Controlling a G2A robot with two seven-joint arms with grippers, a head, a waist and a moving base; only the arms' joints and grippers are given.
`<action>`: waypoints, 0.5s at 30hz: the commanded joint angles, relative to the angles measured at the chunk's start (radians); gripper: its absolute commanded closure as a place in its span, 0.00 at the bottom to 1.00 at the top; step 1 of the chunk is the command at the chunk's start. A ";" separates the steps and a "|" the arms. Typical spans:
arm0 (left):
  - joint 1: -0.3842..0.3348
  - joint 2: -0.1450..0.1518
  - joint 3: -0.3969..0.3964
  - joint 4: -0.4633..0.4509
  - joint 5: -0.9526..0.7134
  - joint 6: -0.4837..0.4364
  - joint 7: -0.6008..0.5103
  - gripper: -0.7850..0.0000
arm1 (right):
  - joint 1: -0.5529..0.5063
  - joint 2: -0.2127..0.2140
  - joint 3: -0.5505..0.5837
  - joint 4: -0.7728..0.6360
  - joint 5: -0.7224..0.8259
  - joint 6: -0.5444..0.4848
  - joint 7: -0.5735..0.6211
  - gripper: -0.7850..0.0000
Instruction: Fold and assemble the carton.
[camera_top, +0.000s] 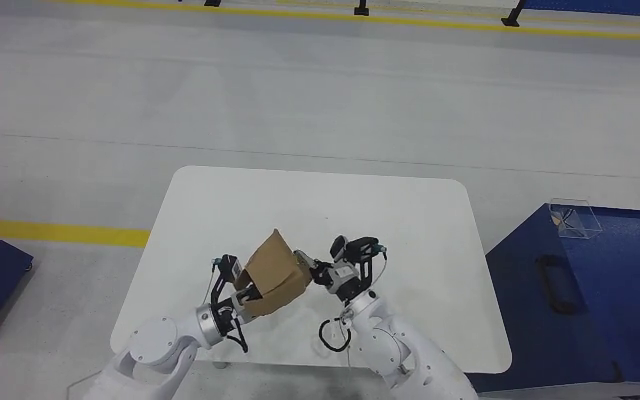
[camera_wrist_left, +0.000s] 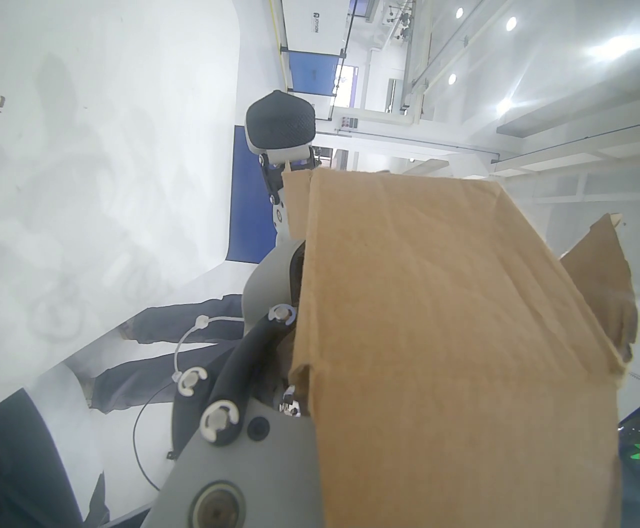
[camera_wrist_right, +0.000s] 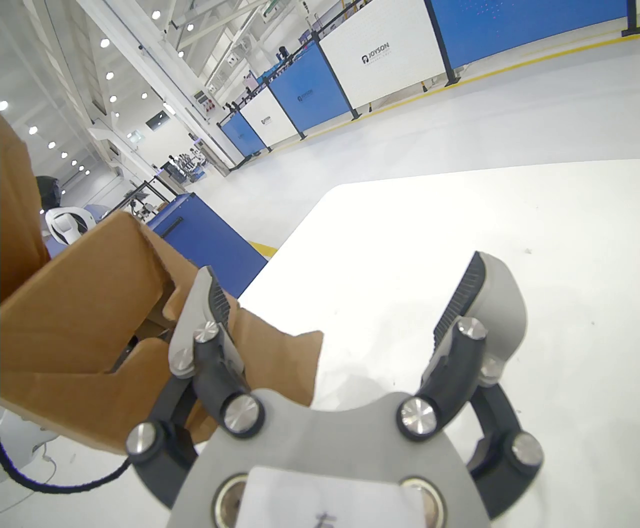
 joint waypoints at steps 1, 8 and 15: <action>-0.004 -0.001 -0.004 0.005 -0.022 0.003 -0.024 1.00 | -0.014 0.006 0.043 -0.004 0.015 -0.003 0.002 0.00; -0.014 -0.002 -0.025 0.022 -0.112 0.015 -0.110 1.00 | -0.043 0.016 0.109 0.031 0.096 -0.036 0.151 0.00; -0.031 -0.004 -0.026 0.032 -0.122 0.049 -0.137 1.00 | -0.035 0.005 0.070 0.046 0.282 -0.184 0.311 0.00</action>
